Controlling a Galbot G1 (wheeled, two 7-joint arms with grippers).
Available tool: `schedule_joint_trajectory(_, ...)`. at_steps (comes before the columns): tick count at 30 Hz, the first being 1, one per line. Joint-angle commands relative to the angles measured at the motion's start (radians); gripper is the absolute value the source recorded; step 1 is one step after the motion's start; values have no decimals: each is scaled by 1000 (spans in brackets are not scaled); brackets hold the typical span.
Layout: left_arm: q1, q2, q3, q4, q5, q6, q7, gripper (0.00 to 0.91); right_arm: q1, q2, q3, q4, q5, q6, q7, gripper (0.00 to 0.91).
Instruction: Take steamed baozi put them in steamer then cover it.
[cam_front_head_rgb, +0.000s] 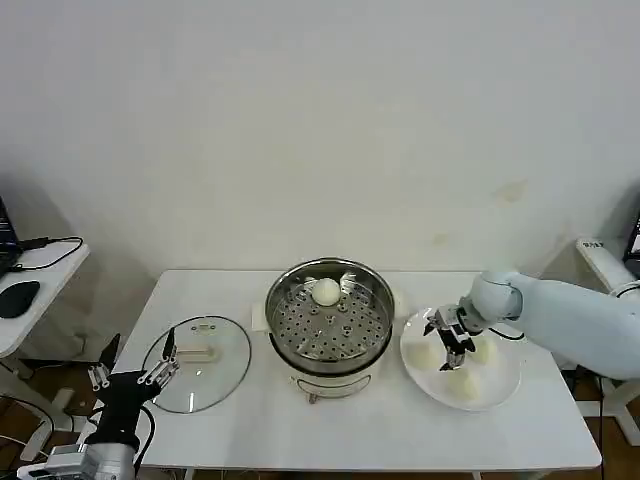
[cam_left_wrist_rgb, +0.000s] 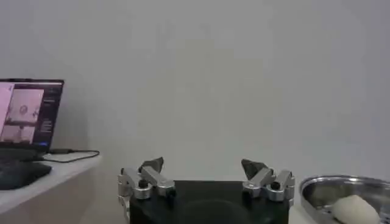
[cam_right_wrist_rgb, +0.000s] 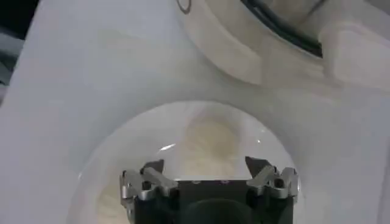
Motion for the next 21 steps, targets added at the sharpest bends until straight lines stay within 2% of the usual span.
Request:
schedule_joint_trajectory(1,-2,2,0,2,1,0,0,907,-55,44,41,-65,-25,-18,2,907)
schedule_joint_trajectory(10,-7,-4,8,3,4,1,-1,907,-74,73,56,-92,-52,-9,-1,877)
schedule_joint_trajectory(13,-7,-6,10,1,4,2,-2,907,-80,77,62,-100,-58,-7,-3,786)
schedule_joint_trajectory(15,-6,-6,10,-1,4,2,-2,907,-82,78,62,-102,-57,-7,-5,756)
schedule_joint_trajectory(19,-4,-5,8,-7,4,2,-2,907,-81,71,66,-98,-58,-7,-9,564)
schedule_joint_trajectory(21,-4,-5,8,-8,4,3,-3,907,-77,67,66,-95,-58,-7,-9,554)
